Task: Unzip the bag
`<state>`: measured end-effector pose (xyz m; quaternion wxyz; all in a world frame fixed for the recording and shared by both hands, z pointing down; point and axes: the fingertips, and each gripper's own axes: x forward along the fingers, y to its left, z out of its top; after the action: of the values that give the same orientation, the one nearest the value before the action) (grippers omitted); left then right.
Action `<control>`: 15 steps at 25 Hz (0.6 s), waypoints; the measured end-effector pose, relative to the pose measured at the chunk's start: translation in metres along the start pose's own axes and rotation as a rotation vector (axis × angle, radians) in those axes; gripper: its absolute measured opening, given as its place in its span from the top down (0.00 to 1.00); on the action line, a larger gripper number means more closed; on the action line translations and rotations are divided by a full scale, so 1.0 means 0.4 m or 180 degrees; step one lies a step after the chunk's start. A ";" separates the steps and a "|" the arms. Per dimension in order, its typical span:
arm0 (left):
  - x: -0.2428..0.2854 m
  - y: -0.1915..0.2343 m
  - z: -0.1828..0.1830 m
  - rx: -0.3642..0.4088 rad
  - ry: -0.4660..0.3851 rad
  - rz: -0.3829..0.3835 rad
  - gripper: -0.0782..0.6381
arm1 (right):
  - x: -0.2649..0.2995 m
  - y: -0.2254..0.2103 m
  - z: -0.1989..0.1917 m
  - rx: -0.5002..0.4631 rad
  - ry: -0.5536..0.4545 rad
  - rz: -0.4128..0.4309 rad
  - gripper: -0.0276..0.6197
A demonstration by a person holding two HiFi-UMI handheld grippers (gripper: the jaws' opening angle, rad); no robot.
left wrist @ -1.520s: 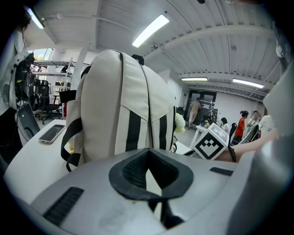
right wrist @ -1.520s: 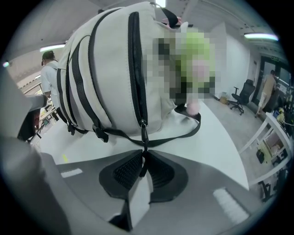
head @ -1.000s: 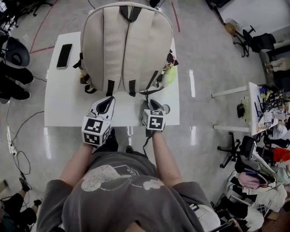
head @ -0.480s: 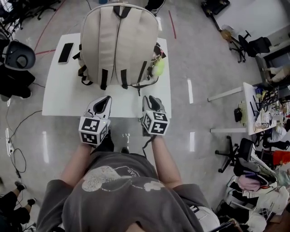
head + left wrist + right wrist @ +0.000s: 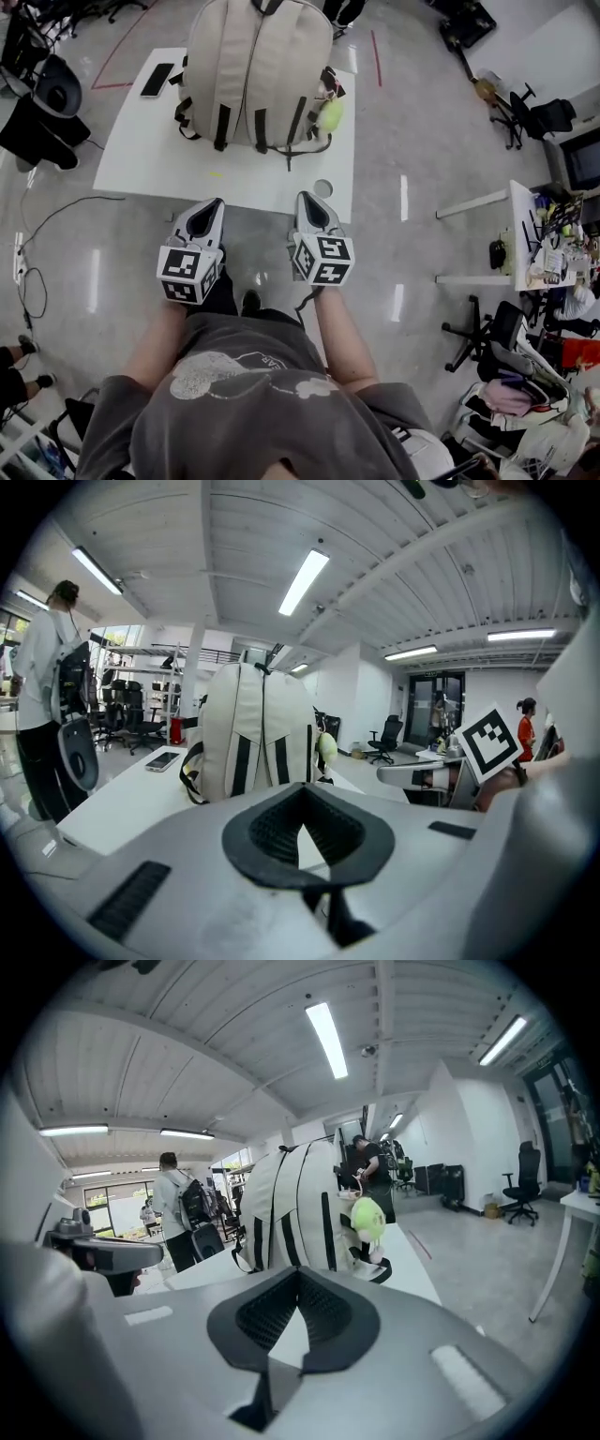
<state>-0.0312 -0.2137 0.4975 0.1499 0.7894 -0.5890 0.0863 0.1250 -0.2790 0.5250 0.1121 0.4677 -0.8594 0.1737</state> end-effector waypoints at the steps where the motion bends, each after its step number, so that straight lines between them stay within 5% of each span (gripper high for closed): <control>1: -0.017 -0.003 -0.007 -0.0036 0.0012 0.0038 0.88 | -0.009 0.003 -0.005 0.0000 0.0005 0.0024 0.97; 15: -0.166 -0.040 -0.025 -0.0089 -0.0015 -0.0083 0.88 | -0.124 0.106 -0.044 -0.0006 -0.0144 0.0049 0.97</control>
<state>-0.0349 -0.1463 0.4839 0.1606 0.7951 -0.5801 0.0742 0.1164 -0.2127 0.5153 0.0918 0.4647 -0.8655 0.1631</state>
